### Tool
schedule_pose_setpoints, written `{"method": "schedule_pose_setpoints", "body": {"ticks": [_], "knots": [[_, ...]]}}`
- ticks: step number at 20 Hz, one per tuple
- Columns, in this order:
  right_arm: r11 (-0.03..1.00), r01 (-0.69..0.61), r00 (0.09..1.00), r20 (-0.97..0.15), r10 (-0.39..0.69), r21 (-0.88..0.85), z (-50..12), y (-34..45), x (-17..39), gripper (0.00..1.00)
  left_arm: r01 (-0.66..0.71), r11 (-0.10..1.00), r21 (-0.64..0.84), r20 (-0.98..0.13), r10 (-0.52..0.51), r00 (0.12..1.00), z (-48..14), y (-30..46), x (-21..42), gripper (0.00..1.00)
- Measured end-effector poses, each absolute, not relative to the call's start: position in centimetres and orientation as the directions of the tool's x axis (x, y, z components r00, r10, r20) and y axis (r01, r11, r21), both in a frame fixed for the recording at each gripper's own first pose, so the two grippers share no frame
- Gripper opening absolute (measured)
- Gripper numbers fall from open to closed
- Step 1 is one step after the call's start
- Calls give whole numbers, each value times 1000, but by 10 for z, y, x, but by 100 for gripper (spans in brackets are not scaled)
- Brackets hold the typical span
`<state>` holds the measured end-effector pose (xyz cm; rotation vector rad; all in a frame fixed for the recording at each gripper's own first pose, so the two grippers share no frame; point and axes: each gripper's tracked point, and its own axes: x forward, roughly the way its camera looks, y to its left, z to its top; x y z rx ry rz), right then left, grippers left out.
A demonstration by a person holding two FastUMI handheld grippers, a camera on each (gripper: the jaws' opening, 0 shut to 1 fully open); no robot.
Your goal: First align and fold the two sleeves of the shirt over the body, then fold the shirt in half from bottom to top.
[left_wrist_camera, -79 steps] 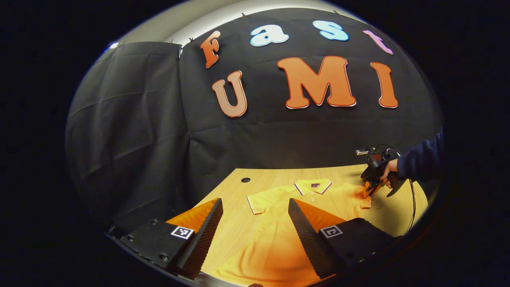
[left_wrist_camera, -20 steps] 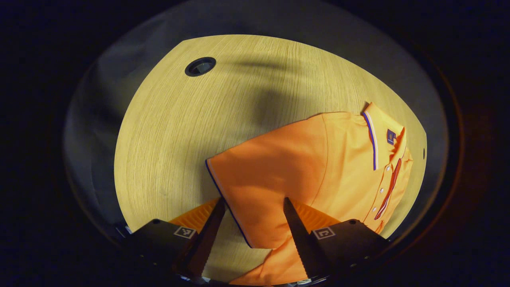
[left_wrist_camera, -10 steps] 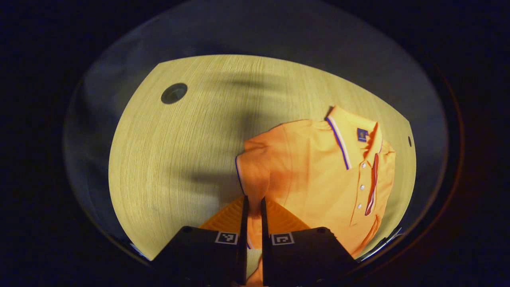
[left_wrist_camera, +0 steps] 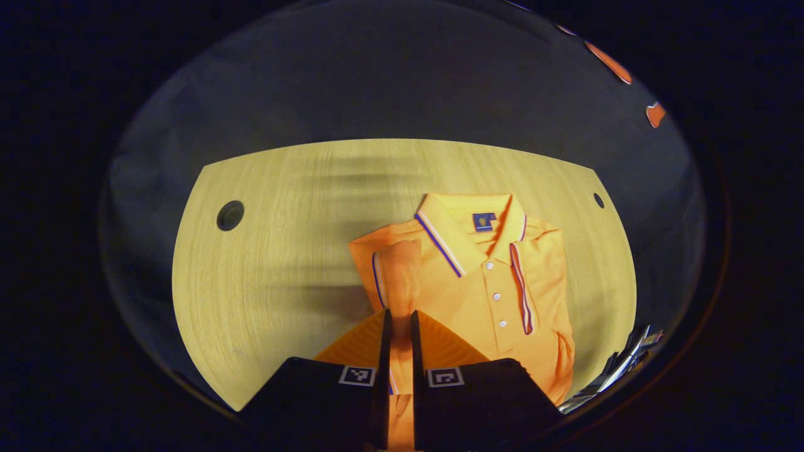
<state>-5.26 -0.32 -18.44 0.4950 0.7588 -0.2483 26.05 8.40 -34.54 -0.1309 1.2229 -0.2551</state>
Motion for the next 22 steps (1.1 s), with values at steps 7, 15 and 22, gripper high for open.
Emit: {"method": "schedule_pose_setpoints", "body": {"ticks": [7,15,22], "knots": [[832,455,691,-715,-106,316,-180,-4,-76,89,322,883,-342,-843,-440,310,-326,-12,248,49],[870,405,795,-578,-184,280,-146,-27,-62,92,354,918,-177,-712,-368,598,-228,-6,210,79],[952,219,901,-418,-113,215,-112,-28,-32,96,214,971,-105,-395,-238,887,-109,29,159,81]]}}
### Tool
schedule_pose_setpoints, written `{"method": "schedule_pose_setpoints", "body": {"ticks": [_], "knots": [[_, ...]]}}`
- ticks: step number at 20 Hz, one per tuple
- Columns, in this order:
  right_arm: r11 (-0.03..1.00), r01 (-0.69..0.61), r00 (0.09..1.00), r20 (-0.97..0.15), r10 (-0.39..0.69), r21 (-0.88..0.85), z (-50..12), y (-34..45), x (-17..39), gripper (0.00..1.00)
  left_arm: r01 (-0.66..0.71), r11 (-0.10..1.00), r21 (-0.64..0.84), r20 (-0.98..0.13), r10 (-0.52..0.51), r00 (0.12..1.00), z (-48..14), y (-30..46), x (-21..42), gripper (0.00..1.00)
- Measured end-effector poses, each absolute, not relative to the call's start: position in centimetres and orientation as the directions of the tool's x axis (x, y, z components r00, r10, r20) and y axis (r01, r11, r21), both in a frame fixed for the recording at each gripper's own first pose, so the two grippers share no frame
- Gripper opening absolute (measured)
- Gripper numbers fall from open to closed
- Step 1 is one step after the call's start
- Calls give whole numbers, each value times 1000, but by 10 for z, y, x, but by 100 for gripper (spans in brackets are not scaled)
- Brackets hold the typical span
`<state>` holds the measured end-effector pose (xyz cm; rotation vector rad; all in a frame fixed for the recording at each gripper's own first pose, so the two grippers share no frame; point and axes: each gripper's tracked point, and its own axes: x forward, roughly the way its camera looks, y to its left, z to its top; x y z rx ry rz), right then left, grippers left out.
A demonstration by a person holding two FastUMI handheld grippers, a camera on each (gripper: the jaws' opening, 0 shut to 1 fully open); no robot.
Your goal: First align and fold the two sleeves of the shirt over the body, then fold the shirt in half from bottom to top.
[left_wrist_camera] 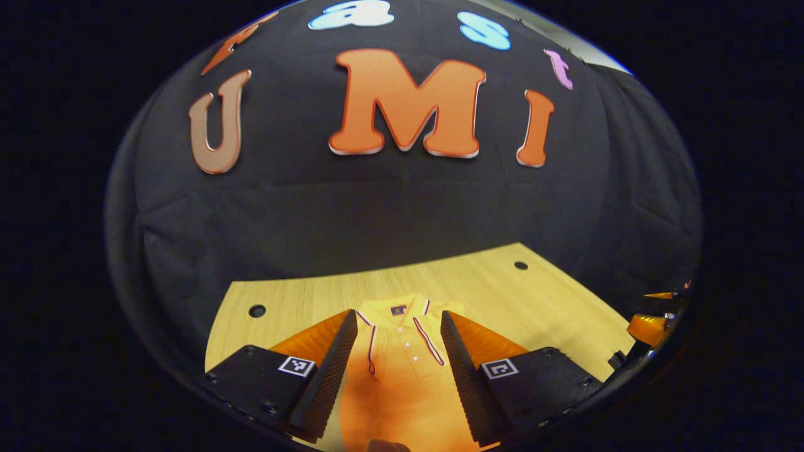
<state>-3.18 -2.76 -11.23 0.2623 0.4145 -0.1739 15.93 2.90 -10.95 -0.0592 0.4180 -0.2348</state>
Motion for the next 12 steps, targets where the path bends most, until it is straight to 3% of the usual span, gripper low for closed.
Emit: {"method": "schedule_pose_setpoints", "body": {"ticks": [9,12], "knots": [[982,50,978,-210,-11,182,-61,-7,-11,96,19,999,-39,-152,-24,988,-46,72,85,81],[987,28,994,-106,-12,157,-39,-8,-15,97,-120,992,-29,-80,118,990,-33,99,58,80]]}}
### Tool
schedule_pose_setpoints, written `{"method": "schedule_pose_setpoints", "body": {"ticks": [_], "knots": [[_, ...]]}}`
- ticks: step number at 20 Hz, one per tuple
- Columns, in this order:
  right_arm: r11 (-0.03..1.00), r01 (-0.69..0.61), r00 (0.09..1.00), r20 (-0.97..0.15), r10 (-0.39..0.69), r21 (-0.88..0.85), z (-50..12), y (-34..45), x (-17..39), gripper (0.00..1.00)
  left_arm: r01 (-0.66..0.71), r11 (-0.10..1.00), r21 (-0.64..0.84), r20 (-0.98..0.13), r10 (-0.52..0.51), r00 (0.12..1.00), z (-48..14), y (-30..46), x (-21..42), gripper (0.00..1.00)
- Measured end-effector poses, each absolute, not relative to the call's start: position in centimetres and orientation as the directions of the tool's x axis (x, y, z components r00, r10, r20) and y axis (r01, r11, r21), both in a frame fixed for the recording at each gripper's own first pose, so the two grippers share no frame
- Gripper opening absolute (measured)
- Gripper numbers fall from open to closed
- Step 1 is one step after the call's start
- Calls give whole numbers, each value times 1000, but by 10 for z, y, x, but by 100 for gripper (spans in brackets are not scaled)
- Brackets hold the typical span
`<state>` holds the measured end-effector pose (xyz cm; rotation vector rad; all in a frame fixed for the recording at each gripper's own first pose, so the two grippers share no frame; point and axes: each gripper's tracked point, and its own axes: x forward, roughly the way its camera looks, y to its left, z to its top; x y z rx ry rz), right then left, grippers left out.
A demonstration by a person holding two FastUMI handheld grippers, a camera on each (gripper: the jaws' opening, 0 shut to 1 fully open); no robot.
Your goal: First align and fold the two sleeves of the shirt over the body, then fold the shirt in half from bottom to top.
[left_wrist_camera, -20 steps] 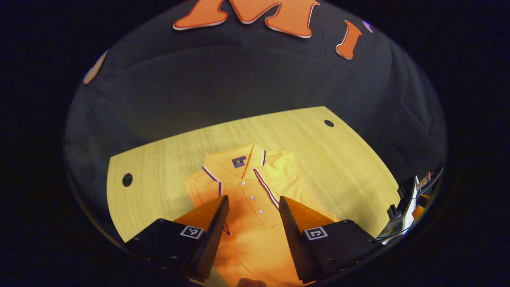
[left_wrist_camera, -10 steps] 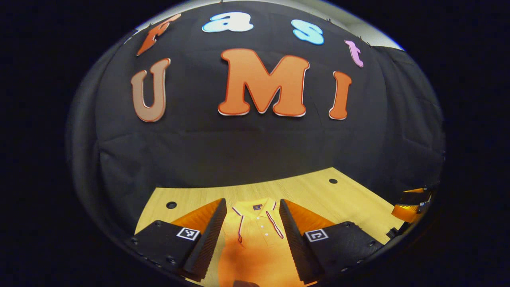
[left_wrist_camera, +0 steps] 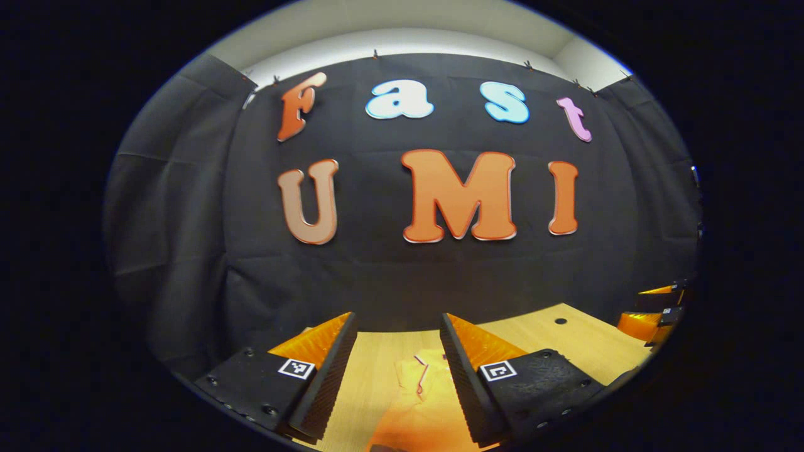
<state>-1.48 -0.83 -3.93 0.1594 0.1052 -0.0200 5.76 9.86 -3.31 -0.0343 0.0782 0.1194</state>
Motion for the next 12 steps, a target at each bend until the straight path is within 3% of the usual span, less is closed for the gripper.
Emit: {"method": "schedule_pose_setpoints", "body": {"ticks": [2,5,6,9,12], "knots": [[987,12,997,-76,0,158,-36,-5,-23,96,-178,984,-20,-97,175,980,-40,108,36,80],[989,-5,992,-126,24,150,-57,-1,-33,96,-164,985,-60,-153,154,976,-59,98,19,87],[990,-7,990,-139,27,141,-61,-1,-38,96,-158,985,-70,-171,144,975,-67,95,15,100],[991,-20,988,-150,40,136,-66,1,-50,96,-170,984,-44,-182,160,970,-74,98,-1,100],[986,-36,992,-112,54,160,-58,5,-60,96,-184,983,-24,-114,180,977,-58,92,-19,100]]}}
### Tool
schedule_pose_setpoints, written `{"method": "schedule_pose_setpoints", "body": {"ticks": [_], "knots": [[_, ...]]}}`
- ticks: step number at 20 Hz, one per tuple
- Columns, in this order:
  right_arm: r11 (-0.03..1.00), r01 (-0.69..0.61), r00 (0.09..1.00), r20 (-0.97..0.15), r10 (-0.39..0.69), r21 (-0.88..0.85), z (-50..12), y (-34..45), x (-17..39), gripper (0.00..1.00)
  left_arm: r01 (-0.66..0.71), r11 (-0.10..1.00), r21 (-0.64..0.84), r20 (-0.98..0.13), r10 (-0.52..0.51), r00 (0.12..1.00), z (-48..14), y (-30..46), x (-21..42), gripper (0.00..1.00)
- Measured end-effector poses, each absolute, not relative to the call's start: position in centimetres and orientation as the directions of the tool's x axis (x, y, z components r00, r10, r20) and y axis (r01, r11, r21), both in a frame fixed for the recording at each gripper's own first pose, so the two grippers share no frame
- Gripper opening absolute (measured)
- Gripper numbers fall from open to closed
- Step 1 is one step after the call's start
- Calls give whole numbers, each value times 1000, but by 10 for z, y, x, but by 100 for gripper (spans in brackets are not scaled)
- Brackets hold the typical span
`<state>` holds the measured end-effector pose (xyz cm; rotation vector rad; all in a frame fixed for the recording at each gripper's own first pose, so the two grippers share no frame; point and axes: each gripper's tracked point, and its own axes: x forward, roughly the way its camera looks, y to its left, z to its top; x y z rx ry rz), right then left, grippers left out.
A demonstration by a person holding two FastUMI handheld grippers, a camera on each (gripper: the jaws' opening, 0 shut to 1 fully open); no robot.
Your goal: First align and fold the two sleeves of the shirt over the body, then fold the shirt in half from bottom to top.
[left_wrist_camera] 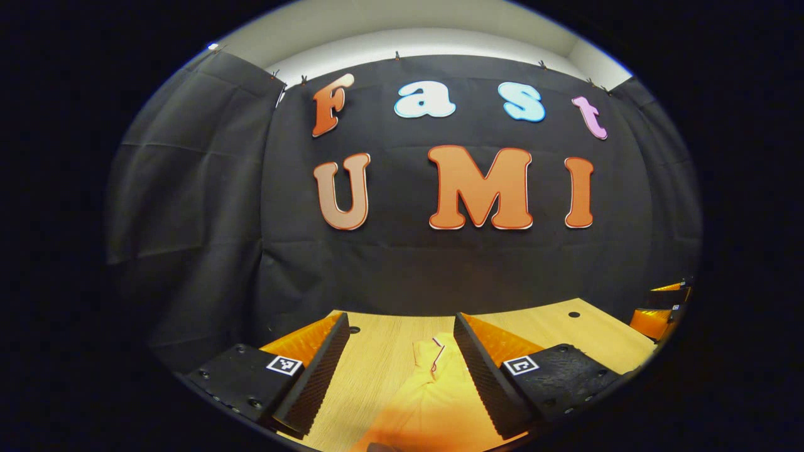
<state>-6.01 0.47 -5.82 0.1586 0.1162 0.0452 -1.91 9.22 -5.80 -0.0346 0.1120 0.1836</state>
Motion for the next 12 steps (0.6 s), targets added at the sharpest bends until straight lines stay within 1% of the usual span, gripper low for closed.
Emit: {"method": "schedule_pose_setpoints", "body": {"ticks": [1,3,5,8,12], "knots": [[985,-41,993,-98,58,166,-56,6,-61,96,-190,982,-13,-103,187,977,-59,91,-22,100],[984,-46,989,-134,70,173,-73,10,-63,96,-164,987,-2,-158,161,974,-79,78,-29,100],[980,-67,968,-228,109,186,-106,18,-72,96,-111,994,-15,-258,104,961,-107,63,-35,100],[980,-74,919,-368,139,185,-157,25,-96,96,-93,995,-21,-423,76,903,-162,65,-45,99],[963,-99,808,-545,226,252,-214,47,-117,96,-71,997,-20,-594,45,803,-217,62,-71,100]]}}
